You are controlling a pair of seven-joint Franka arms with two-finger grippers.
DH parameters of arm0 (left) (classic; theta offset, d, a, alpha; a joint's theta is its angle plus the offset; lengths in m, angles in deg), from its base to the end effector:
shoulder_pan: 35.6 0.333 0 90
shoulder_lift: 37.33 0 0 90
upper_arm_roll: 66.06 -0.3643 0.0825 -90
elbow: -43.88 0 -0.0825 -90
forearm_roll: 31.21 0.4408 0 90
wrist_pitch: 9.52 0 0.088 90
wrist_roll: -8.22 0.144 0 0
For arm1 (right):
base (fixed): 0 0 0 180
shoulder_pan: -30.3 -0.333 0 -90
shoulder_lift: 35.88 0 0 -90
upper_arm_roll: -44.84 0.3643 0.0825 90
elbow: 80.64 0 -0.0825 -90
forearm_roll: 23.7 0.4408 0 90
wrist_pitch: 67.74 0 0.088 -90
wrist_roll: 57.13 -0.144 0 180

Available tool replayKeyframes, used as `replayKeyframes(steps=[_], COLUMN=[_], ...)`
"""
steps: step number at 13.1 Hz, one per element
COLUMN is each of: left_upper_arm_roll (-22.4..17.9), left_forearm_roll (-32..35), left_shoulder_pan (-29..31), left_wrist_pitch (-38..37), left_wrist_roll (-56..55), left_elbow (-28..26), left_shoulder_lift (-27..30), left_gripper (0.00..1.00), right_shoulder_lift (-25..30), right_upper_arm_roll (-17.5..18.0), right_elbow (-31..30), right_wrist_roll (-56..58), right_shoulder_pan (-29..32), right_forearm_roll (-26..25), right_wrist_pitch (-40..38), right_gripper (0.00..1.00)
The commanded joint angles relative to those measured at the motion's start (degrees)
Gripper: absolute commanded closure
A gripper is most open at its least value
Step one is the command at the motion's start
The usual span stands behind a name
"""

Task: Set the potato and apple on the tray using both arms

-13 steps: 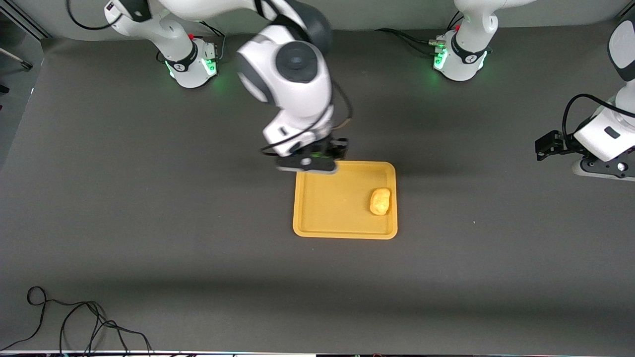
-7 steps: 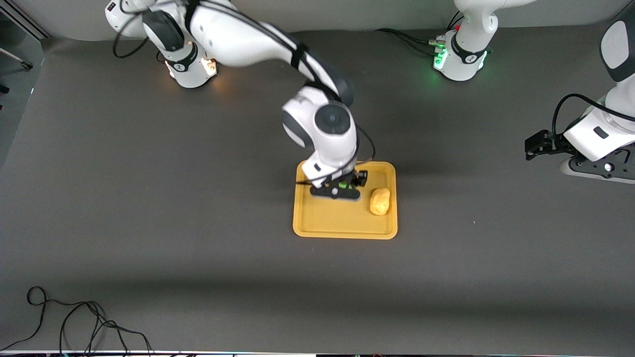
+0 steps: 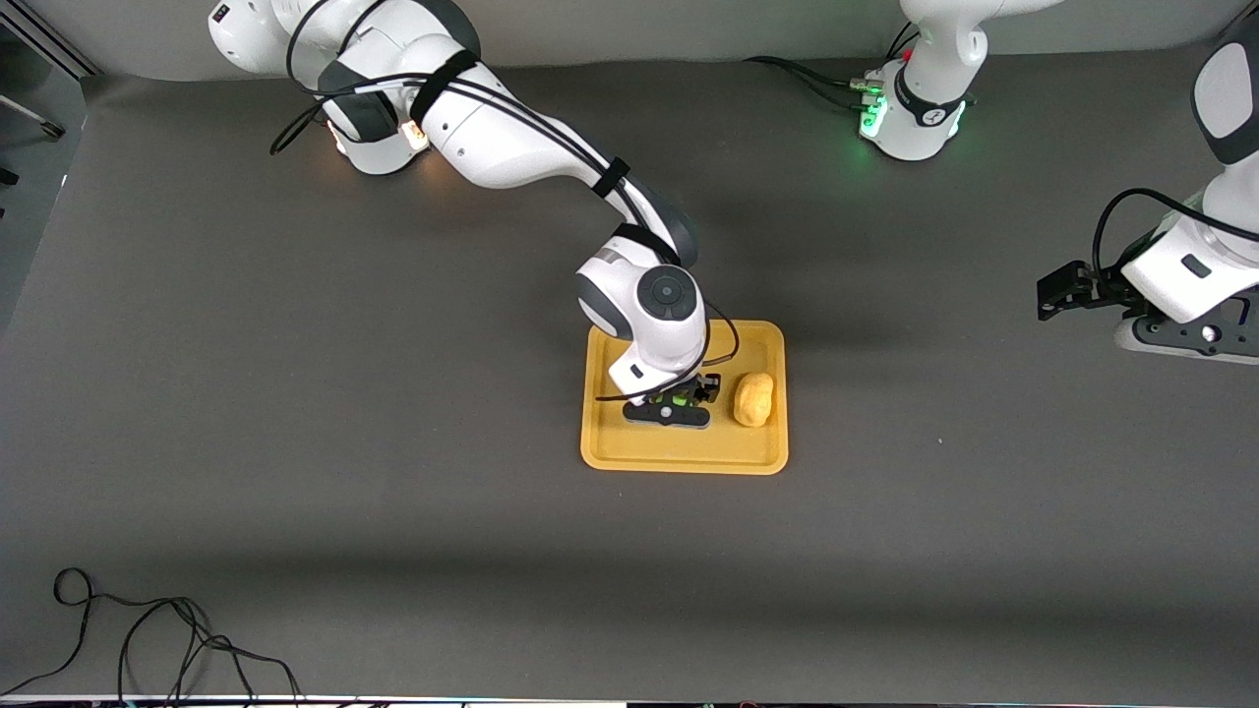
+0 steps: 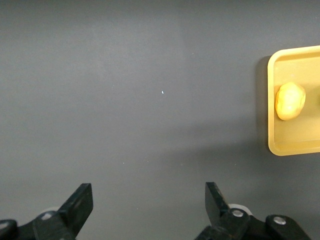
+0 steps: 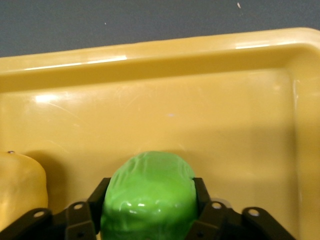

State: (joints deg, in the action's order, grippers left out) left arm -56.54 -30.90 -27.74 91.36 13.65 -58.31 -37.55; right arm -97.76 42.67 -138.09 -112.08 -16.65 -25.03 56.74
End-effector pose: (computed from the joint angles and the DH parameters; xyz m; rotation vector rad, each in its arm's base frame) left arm 0.6160 -0.0170 0.5366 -3.1314 0.1957 0.0420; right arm 0.6214 0.6309 0.1529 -3.0943 0.2227 -0.1525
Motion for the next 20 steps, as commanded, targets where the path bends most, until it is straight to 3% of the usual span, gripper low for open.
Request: replayKeyframes(steps=[1, 8, 10, 15, 20], left_upper_arm_roll=[0.0, 0.0, 0.0, -0.3, -0.3], left_forearm_roll=[-0.2, -0.2, -0.2, -0.2, -0.2], left_shoulder_pan=[0.1, 0.2, 0.3, 0.4, 0.3], left_wrist_pitch=[0.5, 0.8, 0.8, 1.0, 2.1], left_wrist_roll=[-1.1, -0.6, -0.7, -0.7, -0.9], left_elbow=[0.0, 0.1, 0.2, 0.3, 0.3], left_shoulder_lift=[0.5, 0.2, 0.2, -0.2, -0.8], left_gripper=[0.00, 0.00, 0.00, 0.00, 0.00], right_shoulder_lift=[0.3, 24.4, 31.3, 51.6, 59.1], right_upper_arm_roll=[-0.3, -0.6, -1.3, -0.6, 1.3], right_elbow=[2.4, 2.8, -1.1, -23.4, -31.8], right_wrist_roll=[-1.5, -0.8, 3.8, 30.1, 48.9], right_shoulder_pan=[-0.2, 0.8, 3.5, 22.0, 39.7], right_forearm_roll=[-1.3, -1.3, -1.3, -0.6, 0.4], right_wrist_pitch=[-1.1, -33.6, -39.5, -37.4, -34.7], right_gripper=[0.00, 0.00, 0.00, 0.00, 0.00])
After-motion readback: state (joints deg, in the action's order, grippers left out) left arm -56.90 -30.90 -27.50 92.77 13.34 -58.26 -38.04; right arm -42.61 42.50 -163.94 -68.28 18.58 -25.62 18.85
